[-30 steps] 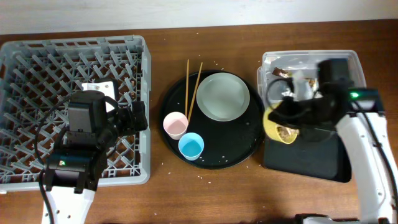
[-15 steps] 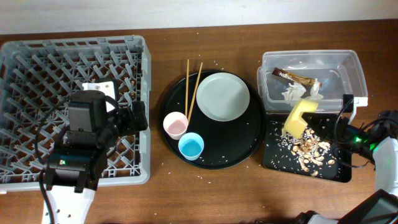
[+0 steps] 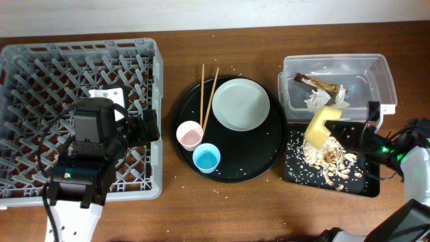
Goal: Sort waste into correct bins and load items into the dishwasher rack
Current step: 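Set the yellow bowl back on the round tray, grasp the blue cup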
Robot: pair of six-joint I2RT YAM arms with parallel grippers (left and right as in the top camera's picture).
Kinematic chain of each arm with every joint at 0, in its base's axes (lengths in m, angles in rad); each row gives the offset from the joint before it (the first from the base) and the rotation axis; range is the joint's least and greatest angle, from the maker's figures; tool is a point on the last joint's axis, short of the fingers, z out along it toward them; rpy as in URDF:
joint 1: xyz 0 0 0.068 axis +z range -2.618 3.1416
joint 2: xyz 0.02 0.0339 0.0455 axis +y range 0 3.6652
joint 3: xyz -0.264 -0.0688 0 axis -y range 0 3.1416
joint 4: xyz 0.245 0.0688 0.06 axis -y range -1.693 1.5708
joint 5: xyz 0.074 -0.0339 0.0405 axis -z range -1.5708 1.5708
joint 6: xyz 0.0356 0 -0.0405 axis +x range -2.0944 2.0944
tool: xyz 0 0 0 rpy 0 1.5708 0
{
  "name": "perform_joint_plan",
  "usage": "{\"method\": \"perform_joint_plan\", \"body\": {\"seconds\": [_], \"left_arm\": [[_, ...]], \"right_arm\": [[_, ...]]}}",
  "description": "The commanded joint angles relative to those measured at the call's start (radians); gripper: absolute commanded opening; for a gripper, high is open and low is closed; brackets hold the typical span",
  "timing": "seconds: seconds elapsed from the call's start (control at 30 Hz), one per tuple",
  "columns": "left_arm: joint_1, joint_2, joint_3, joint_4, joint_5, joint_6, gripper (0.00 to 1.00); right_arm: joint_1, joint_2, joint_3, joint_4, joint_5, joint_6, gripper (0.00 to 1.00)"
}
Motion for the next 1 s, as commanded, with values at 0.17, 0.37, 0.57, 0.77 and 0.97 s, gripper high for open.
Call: {"method": "perform_joint_plan", "body": {"seconds": [0.17,0.37,0.57,0.77,0.97], "left_arm": [[0.002,0.002,0.021,0.002,0.011,0.002,0.99],[0.002,0.001,0.021,0.002,0.011,0.002,0.99],[0.002,0.001,0.021,0.002,0.011,0.002,0.99],[0.002,0.002,0.021,0.002,0.011,0.002,0.99],[0.002,0.002,0.021,0.002,0.011,0.002,0.99]], "right_arm": [[0.061,0.013,-0.010,-0.083,0.064,-0.019,0.04],[0.236,-0.062,0.177,-0.278,0.359,-0.002,0.04],[0.896,-0.034,0.294,-0.204,1.101,0.444,0.04],[1.162,0.199,0.260,0.060,1.173,0.521,0.11],[1.160,0.161,0.380,0.016,0.984,0.458,0.50]]}}
